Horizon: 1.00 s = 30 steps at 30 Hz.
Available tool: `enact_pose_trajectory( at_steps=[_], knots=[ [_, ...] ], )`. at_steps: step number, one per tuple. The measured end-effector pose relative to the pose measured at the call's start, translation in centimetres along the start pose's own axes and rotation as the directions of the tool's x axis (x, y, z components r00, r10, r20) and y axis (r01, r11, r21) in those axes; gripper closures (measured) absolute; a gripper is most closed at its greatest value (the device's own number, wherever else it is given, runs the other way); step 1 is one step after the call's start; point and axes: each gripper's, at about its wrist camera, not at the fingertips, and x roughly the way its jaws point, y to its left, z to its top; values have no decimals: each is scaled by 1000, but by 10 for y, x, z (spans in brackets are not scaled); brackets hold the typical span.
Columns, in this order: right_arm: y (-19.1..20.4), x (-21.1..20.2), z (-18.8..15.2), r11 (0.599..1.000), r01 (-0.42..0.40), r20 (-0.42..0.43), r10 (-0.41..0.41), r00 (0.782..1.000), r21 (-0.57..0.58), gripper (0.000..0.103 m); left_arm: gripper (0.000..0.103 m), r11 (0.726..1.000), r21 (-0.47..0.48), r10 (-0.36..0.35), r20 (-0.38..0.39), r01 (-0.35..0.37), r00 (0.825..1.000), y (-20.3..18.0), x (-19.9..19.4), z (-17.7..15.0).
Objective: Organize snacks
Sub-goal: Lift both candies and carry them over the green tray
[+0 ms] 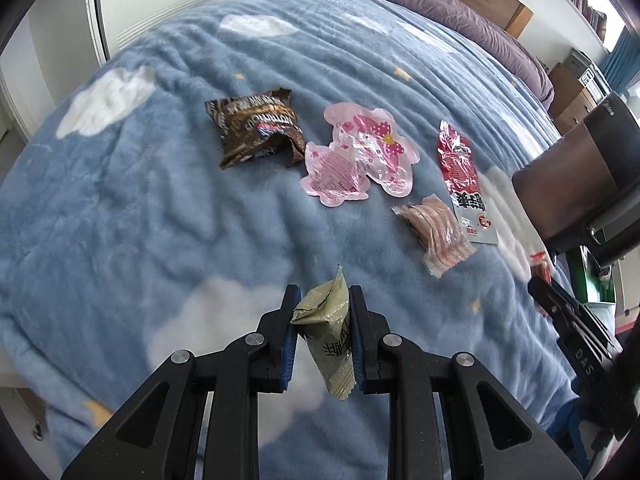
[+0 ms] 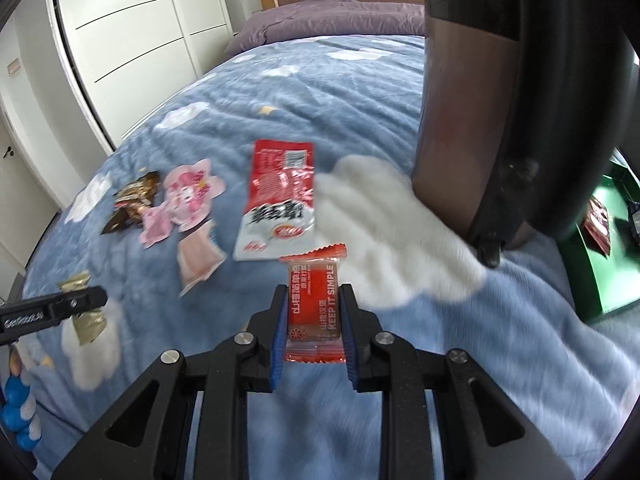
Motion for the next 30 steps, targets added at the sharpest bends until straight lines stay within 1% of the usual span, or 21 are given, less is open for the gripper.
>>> enact_pose_trajectory(
  at_steps=[7, 15, 21, 30],
  knots=[
    [13, -33, -11, 1000, -13, -2, 13, 1000, -9, 79, 84, 1000, 12, 15, 28, -16, 999, 2, -25, -5],
    [16, -73, -23, 1000, 10, 22, -9, 1000, -10, 79, 84, 998, 58, 9, 36, -11, 999, -2, -50, -22],
    [13, -102, -28, 999, 38, 55, -37, 998, -6, 79, 84, 995, 103, -11, 49, 6, 999, -17, -69, -33],
    [-7, -139, -46, 996, 74, 101, -78, 992, 41, 79, 84, 980, 197, -40, 78, 24, 996, -51, -96, -48]
  ],
)
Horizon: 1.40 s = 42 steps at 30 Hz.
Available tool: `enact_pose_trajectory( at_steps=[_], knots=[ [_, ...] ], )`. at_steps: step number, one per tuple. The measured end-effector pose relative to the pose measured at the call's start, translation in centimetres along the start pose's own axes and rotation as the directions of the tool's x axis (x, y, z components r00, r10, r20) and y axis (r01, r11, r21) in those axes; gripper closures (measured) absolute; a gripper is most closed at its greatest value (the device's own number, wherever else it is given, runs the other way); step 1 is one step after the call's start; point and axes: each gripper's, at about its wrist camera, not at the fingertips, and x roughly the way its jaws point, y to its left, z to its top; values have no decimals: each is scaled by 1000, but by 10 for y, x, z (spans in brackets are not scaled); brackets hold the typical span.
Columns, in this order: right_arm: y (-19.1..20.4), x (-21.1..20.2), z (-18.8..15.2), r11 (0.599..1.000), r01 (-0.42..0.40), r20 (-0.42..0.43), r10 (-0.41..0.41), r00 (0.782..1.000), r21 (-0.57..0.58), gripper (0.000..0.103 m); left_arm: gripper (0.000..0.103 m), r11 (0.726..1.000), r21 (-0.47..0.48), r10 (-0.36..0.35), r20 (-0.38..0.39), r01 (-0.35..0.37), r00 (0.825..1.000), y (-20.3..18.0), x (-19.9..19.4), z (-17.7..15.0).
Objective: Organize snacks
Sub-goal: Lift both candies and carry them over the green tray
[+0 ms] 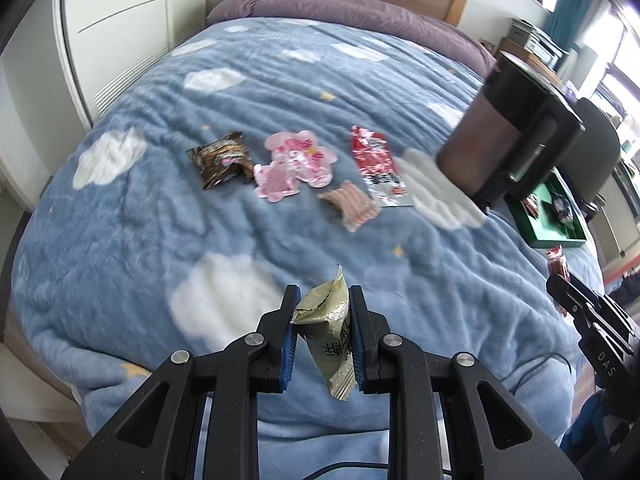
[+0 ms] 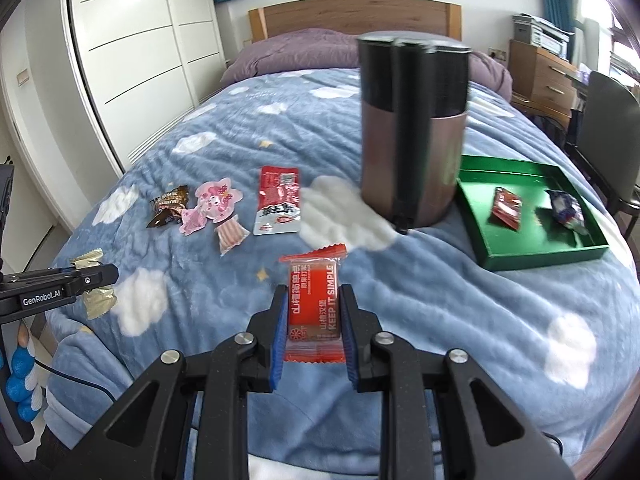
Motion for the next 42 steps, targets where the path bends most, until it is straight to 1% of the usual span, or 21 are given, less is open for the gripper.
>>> enact_pose_trajectory(
  at_steps=[5, 11, 15, 21, 29, 36, 42],
  knots=[
    [-21, -20, -8, 999, 25, 26, -26, 999, 38, 79, 84, 998, 56, -16, 5, 15, 1000, -24, -10, -3],
    [-53, -39, -17, 993, 64, 53, -70, 996, 103, 79, 84, 989, 141, -37, 8, 36, 999, -60, -18, -6],
    [-78, -52, -21, 985, 89, 73, -101, 992, 151, 79, 84, 980, 194, -54, 10, 51, 999, -87, -22, -6],
    [-105, -67, -25, 974, 121, 92, -140, 986, 191, 79, 84, 959, 273, -79, 14, 72, 997, -128, -27, -4],
    [-137, -81, -20, 961, 157, 113, -186, 976, 227, 79, 84, 922, 374, -119, 19, 103, 993, -183, -33, 2],
    [-166, -89, -6, 950, 188, 132, -226, 965, 251, 79, 84, 882, 452, -158, 10, 137, 987, -230, -31, 7],
    [-196, -90, 6, 937, 215, 138, -261, 956, 276, 79, 84, 850, 501, -191, 2, 164, 982, -273, -24, 19]
  ],
)
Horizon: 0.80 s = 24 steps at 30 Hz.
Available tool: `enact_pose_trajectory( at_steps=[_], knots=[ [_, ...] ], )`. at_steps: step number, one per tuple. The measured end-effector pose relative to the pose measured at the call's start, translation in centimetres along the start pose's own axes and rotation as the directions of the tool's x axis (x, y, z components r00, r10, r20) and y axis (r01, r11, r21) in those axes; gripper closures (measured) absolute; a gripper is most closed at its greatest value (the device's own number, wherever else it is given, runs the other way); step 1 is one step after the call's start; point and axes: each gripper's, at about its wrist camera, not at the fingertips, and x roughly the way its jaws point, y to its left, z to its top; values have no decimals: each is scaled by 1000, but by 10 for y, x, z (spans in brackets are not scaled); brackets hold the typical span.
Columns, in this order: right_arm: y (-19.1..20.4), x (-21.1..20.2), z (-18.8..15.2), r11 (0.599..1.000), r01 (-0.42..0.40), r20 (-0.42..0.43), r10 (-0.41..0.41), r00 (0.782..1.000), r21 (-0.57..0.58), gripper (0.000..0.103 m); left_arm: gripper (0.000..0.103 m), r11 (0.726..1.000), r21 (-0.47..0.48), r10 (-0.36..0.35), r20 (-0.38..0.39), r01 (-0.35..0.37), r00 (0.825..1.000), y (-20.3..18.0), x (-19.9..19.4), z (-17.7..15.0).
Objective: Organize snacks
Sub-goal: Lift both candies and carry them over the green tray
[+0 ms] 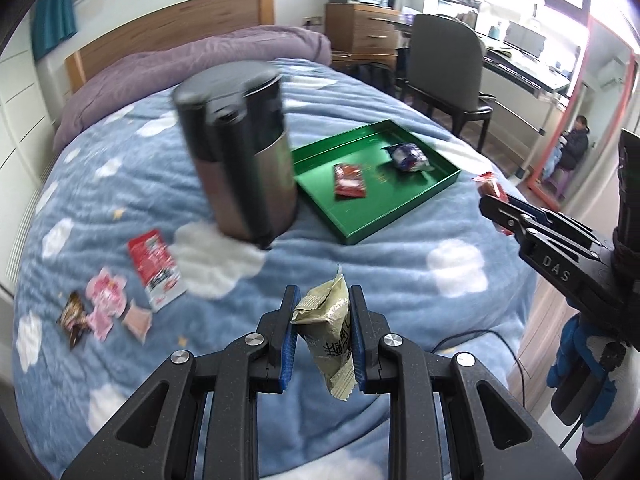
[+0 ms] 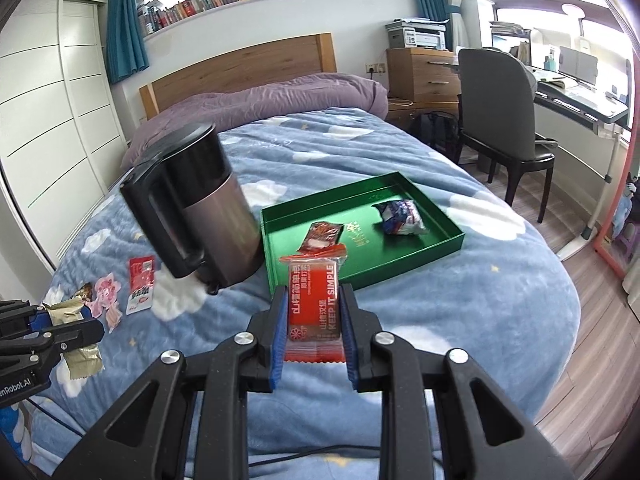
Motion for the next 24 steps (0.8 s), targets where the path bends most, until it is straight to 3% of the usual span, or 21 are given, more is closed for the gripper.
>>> enact_pose_trajectory(
  at_steps=[11, 24],
  knots=[
    [-40, 37, 39, 999, 36, 20, -37, 999, 15, 79, 84, 998, 56, -25, 27, 23, 999, -35, 43, 59],
    [-66, 111, 84, 999, 42, 31, -42, 999, 5, 79, 84, 999, 36, 10, -13, -9, 1000, -45, 138, 104]
  ],
)
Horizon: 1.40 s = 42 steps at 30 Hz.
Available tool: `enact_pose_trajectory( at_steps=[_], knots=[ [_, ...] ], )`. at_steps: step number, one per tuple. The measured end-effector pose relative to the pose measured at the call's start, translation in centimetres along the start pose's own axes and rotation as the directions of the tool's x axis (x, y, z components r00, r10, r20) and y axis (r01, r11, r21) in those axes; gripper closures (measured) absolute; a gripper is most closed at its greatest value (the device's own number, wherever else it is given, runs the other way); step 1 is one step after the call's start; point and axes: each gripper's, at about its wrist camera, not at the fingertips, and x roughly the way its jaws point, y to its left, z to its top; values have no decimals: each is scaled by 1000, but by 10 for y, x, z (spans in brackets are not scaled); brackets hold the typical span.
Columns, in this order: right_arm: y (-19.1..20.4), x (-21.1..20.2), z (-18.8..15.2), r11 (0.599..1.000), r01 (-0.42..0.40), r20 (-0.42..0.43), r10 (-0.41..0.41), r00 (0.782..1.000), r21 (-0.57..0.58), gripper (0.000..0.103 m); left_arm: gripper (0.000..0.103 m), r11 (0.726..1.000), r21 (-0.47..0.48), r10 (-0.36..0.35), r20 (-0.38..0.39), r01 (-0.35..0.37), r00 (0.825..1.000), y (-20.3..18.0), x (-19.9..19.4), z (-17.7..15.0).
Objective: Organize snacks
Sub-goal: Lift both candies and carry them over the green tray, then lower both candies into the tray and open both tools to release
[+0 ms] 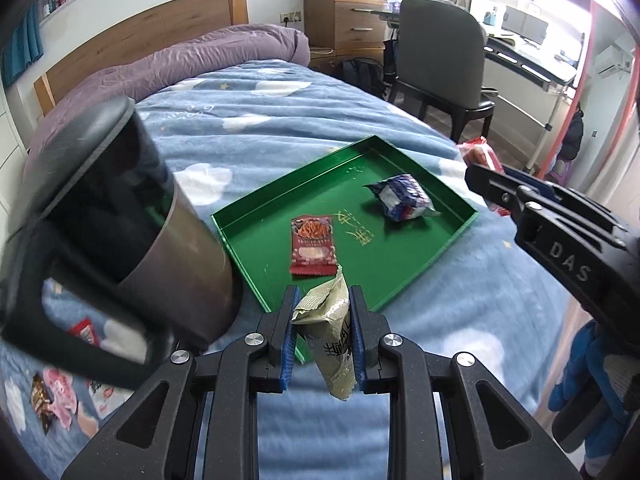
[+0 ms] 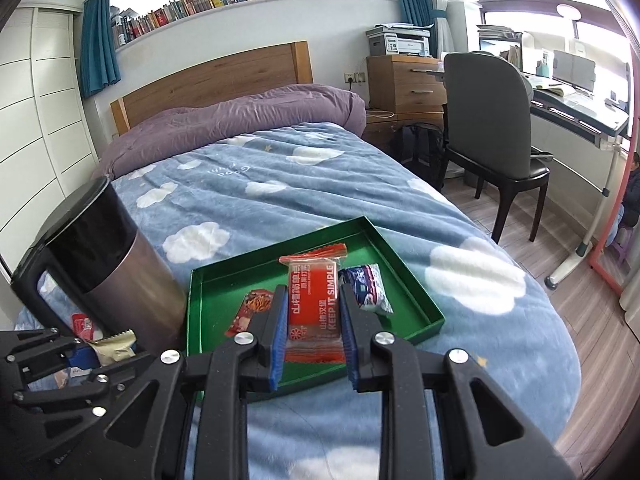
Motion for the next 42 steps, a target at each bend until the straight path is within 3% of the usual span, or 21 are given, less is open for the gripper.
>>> enact_pose_trajectory(
  at_steps=[7, 18, 42],
  knots=[
    [-1, 51, 3, 1000, -9, -33, 8, 999, -18, 79, 84, 999, -25, 41, -31, -42, 999, 7, 52, 14],
    [-4, 116, -21, 1000, -24, -124, 22, 992, -14, 79, 84, 998, -23, 58, -87, -60, 995, 10, 105, 2],
    [-13, 145, -43, 999, 7, -161, -15, 987, -53, 78, 83, 997, -3, 73, -126, -74, 989, 2, 140, -7]
  ],
)
